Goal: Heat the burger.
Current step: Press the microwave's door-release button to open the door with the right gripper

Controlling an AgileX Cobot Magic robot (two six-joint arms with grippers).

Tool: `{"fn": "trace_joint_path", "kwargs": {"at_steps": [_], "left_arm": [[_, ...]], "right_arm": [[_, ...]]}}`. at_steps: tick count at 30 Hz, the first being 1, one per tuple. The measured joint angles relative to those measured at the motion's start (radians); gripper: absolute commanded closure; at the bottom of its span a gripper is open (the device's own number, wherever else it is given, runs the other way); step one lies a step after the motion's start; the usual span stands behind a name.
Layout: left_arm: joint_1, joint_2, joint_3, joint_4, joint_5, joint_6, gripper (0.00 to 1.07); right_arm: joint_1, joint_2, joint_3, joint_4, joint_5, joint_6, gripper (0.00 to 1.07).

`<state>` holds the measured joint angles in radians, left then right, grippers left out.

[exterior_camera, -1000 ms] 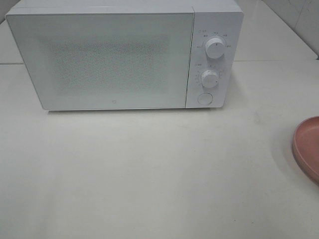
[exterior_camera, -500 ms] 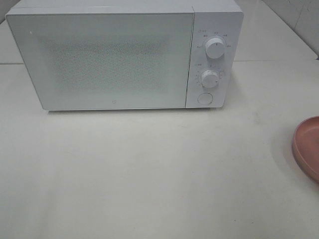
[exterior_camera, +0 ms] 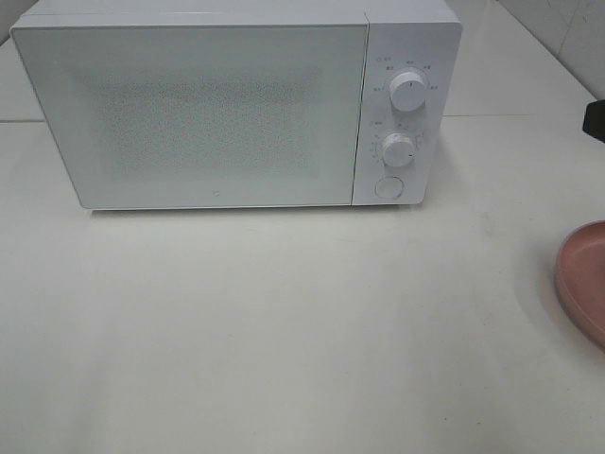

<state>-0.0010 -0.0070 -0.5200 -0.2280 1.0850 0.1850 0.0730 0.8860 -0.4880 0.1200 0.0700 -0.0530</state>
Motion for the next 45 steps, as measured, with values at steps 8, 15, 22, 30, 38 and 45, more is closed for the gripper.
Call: {"fn": "trace_joint_path", "kwargs": {"at_steps": [8, 15, 22, 30, 38, 45], "left_arm": [[0.000, 0.000, 0.000, 0.000, 0.000, 0.000, 0.11], [0.000, 0.000, 0.000, 0.000, 0.000, 0.000, 0.11], [0.000, 0.000, 0.000, 0.000, 0.000, 0.000, 0.11], [0.000, 0.000, 0.000, 0.000, 0.000, 0.000, 0.11], [0.000, 0.000, 0.000, 0.000, 0.000, 0.000, 0.11], [0.000, 0.000, 0.000, 0.000, 0.000, 0.000, 0.11]], "right_arm": [[0.000, 0.122, 0.003, -0.002, -0.208, 0.002, 0.32], [0.000, 0.227, 0.065, -0.003, -0.471, 0.002, 0.32], [0.000, 0.324, 0.131, -0.003, -0.669, 0.002, 0.32], [0.011, 0.414, 0.205, 0.007, -0.879, 0.002, 0.32], [0.141, 0.476, 0.260, 0.109, -1.025, -0.029, 0.32], [0.328, 0.572, 0.270, 0.257, -1.102, -0.080, 0.32]]}}
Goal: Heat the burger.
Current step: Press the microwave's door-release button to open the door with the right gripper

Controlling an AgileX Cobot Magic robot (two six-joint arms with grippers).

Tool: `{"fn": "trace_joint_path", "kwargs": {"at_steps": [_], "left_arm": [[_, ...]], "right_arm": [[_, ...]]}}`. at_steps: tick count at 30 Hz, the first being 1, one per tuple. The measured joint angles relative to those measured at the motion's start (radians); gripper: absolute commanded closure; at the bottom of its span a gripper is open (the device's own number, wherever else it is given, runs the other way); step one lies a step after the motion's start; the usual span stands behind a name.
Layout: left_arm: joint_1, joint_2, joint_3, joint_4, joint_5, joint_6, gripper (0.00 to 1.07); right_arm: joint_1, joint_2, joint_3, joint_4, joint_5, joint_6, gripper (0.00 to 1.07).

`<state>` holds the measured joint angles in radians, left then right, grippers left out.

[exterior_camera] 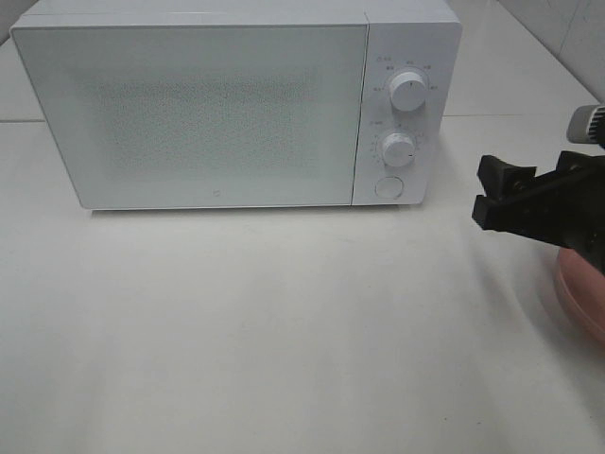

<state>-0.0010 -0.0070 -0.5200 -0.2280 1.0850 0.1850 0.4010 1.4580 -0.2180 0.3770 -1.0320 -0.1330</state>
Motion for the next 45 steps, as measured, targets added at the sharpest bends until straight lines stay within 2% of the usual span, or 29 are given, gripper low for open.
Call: {"fn": "trace_joint_path", "kwargs": {"at_steps": [1, 3, 4, 6, 8, 9, 11, 12, 20, 25, 36, 41, 43, 44, 45], "left_arm": [[0.000, 0.000, 0.000, 0.000, 0.000, 0.000, 0.11], [0.000, 0.000, 0.000, 0.000, 0.000, 0.000, 0.11], [0.000, 0.000, 0.000, 0.000, 0.000, 0.000, 0.11], [0.000, 0.000, 0.000, 0.000, 0.000, 0.000, 0.11], [0.000, 0.000, 0.000, 0.000, 0.000, 0.000, 0.11], [0.000, 0.000, 0.000, 0.000, 0.000, 0.000, 0.11], [0.000, 0.000, 0.000, 0.000, 0.000, 0.000, 0.11], [0.000, 0.000, 0.000, 0.000, 0.000, 0.000, 0.11], [0.000, 0.000, 0.000, 0.000, 0.000, 0.000, 0.11], [0.000, 0.000, 0.000, 0.000, 0.000, 0.000, 0.11], [0.000, 0.000, 0.000, 0.000, 0.000, 0.000, 0.11], [0.000, 0.000, 0.000, 0.000, 0.000, 0.000, 0.11], [0.000, 0.000, 0.000, 0.000, 0.000, 0.000, 0.11], [0.000, 0.000, 0.000, 0.000, 0.000, 0.000, 0.11], [0.000, 0.000, 0.000, 0.000, 0.000, 0.000, 0.11]], "right_arm": [[0.000, 0.000, 0.000, 0.000, 0.000, 0.000, 0.32], [0.093, 0.042, -0.001, 0.084, -0.058, -0.008, 0.32], [0.093, 0.042, -0.001, 0.084, -0.058, -0.008, 0.32], [0.167, 0.075, -0.001, 0.157, -0.105, -0.018, 0.32], [0.187, 0.087, -0.001, 0.179, -0.120, -0.019, 0.32], [0.234, 0.111, -0.001, 0.233, -0.150, -0.025, 0.32], [0.253, 0.120, -0.001, 0.260, -0.158, -0.026, 0.32], [0.297, 0.141, -0.001, 0.305, -0.168, -0.026, 0.32], [0.417, 0.194, -0.003, 0.442, -0.174, -0.026, 0.32], [0.426, 0.198, -0.003, 0.448, -0.175, -0.013, 0.32], [0.427, 0.198, -0.003, 0.450, -0.175, 0.181, 0.34], [0.427, 0.198, -0.003, 0.450, -0.175, 0.345, 0.42], [0.427, 0.198, -0.003, 0.450, -0.175, 0.474, 0.49], [0.427, 0.198, -0.003, 0.450, -0.175, 0.474, 0.49], [0.427, 0.198, -0.003, 0.450, -0.175, 0.556, 0.54]]}}
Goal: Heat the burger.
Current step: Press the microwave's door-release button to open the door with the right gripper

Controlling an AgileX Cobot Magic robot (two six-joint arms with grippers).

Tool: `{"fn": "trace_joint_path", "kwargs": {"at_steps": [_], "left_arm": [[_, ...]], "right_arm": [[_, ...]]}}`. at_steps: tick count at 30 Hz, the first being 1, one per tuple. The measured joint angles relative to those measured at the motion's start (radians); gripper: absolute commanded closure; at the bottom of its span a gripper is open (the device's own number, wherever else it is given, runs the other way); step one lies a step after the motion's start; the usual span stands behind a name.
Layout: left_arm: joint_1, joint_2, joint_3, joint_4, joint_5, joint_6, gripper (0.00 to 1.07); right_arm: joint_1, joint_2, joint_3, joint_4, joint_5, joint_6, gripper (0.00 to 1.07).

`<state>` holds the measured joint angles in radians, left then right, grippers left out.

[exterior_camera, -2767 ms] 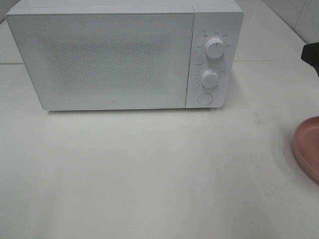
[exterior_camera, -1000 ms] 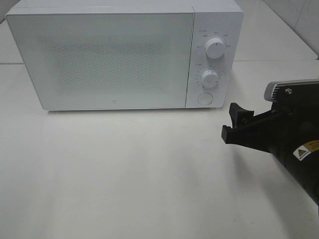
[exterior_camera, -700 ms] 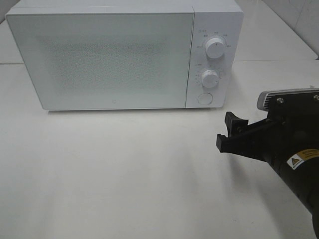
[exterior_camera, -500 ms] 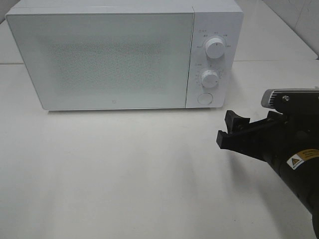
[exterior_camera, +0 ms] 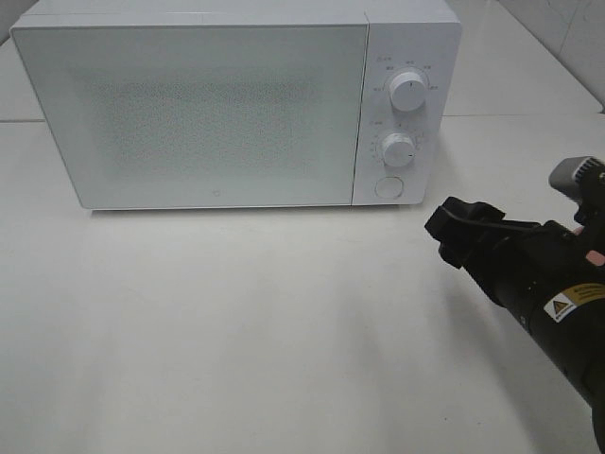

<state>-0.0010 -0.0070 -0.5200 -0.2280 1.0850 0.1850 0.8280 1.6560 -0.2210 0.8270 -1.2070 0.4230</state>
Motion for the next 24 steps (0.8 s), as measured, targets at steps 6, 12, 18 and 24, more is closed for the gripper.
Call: {"fn": "trace_joint_path", "kwargs": {"at_steps": [6, 12, 18, 24], "left_arm": [[0.000, 0.000, 0.000, 0.000, 0.000, 0.000, 0.11], [0.000, 0.000, 0.000, 0.000, 0.000, 0.000, 0.11], [0.000, 0.000, 0.000, 0.000, 0.000, 0.000, 0.11], [0.000, 0.000, 0.000, 0.000, 0.000, 0.000, 0.11]], "right_arm": [[0.000, 0.000, 0.000, 0.000, 0.000, 0.270, 0.72], [0.000, 0.000, 0.000, 0.000, 0.000, 0.516, 0.87], [0.000, 0.000, 0.000, 0.000, 0.000, 0.768, 0.98], [0.000, 0.000, 0.000, 0.000, 0.000, 0.896, 1.07]]}}
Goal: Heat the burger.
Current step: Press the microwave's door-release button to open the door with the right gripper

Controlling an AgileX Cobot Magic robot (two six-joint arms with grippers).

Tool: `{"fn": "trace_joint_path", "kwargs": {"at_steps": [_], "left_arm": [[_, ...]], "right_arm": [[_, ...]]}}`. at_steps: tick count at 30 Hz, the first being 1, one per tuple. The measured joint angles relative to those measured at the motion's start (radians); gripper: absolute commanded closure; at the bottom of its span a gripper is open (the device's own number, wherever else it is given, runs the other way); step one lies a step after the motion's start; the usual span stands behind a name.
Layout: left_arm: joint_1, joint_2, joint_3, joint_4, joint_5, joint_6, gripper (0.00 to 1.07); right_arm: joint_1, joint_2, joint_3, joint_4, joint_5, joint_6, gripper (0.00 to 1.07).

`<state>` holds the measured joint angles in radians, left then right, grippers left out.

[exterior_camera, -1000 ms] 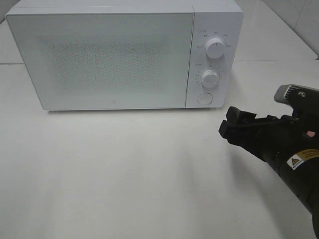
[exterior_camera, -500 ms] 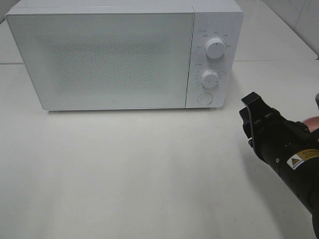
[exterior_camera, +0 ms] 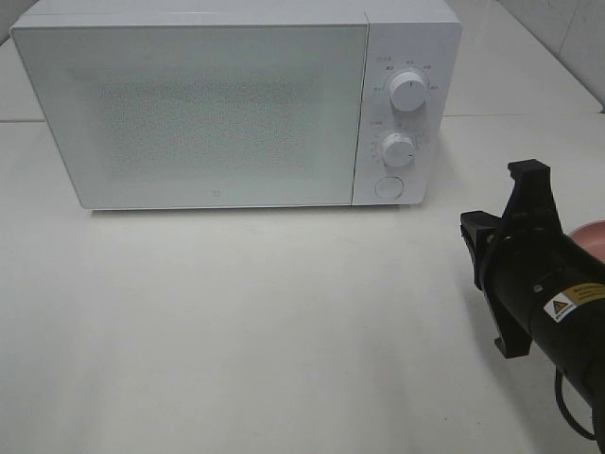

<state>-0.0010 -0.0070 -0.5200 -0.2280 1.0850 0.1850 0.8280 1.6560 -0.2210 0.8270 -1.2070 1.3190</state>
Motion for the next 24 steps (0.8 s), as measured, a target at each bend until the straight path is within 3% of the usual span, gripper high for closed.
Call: {"fn": "trace_joint_path", "kwargs": {"at_steps": [8, 24], "left_arm": [[0.000, 0.000, 0.000, 0.000, 0.000, 0.000, 0.11], [0.000, 0.000, 0.000, 0.000, 0.000, 0.000, 0.11]], "right_arm": [[0.000, 0.000, 0.000, 0.002, 0.028, 0.095, 1.07], [0.000, 0.002, -0.044, 0.051, 0.100, 0.063, 1.07]]}}
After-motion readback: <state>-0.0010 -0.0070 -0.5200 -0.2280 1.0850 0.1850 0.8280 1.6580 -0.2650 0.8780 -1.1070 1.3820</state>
